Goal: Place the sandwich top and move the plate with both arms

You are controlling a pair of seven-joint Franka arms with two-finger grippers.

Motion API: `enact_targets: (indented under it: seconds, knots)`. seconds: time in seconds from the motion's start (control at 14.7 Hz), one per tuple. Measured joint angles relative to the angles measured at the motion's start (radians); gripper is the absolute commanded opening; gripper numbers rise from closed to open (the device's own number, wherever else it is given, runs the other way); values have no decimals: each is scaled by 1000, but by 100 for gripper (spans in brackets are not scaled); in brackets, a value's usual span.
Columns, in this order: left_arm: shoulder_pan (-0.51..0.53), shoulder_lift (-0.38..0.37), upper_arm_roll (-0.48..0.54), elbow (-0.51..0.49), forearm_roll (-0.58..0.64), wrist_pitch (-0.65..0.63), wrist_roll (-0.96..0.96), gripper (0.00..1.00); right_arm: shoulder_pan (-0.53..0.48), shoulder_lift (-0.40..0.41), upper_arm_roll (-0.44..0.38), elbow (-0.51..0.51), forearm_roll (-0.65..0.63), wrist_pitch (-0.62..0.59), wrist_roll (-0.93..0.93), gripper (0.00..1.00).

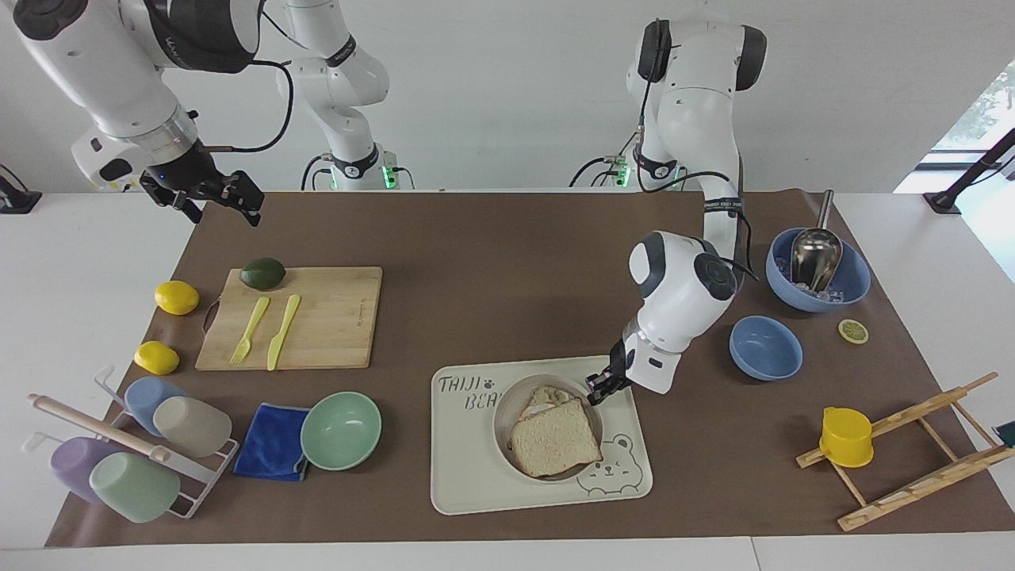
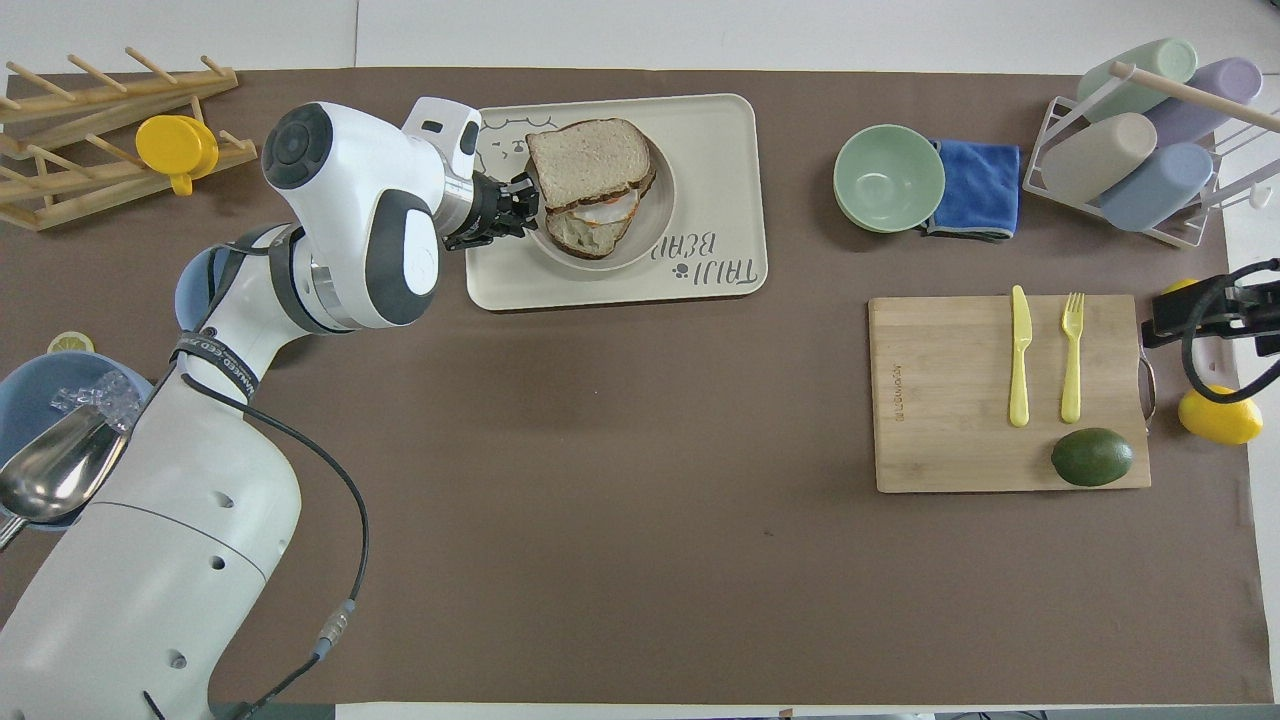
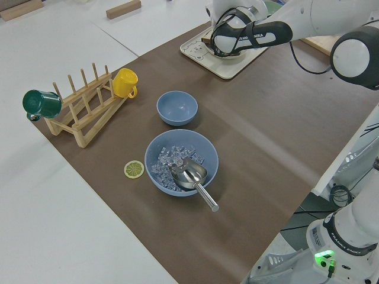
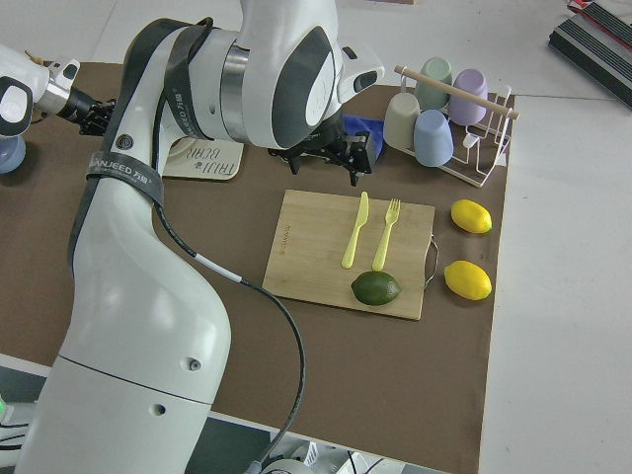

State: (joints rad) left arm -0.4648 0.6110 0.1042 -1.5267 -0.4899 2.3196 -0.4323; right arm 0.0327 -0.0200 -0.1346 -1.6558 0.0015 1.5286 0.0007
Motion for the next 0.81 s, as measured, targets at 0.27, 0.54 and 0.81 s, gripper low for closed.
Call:
enact_targets:
  seconds: [0.27, 0.54, 0.81]
  knots:
    - [1, -2, 3, -5, 50, -14, 2, 84, 0, 0, 0, 0, 0, 0, 0, 100]
    - [22, -16, 13, -6, 99, -63, 36, 100, 0, 0, 0, 0, 0, 0, 0, 100]
    - [71, -78, 41, -5, 141, -149, 64, 100, 0, 0, 0, 0, 0, 0, 0, 100]
